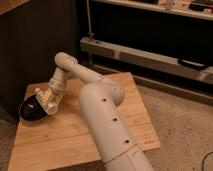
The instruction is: Place the bottle in the ceramic bowl
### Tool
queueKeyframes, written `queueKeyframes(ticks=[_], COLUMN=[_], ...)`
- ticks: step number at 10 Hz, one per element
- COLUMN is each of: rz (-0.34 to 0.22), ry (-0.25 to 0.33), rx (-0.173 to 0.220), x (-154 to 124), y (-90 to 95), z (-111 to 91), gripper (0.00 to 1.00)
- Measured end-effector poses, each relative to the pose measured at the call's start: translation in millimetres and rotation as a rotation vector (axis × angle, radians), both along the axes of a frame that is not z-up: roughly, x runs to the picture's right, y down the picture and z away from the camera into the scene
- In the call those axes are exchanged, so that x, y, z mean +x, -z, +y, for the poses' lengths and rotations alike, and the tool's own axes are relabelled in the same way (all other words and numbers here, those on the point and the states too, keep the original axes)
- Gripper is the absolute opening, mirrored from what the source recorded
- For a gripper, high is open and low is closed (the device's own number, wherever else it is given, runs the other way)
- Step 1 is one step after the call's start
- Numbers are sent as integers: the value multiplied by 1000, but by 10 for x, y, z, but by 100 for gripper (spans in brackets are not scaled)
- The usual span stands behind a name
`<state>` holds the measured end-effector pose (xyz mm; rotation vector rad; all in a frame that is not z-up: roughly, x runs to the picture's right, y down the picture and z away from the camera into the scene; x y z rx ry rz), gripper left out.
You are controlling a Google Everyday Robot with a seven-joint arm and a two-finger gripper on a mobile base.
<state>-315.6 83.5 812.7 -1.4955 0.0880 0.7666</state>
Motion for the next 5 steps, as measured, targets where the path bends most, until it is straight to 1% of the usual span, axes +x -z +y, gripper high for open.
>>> queueKeyframes(ticks=[2,3,4,5], rz=[40,69,80,86], ry=[42,62,71,68], rx=[-25,-52,-69,-87], x=[-10,5,17,49], y=[-28,-61,-77,-86], z=[65,104,131,147], gripper=[80,80,80,80])
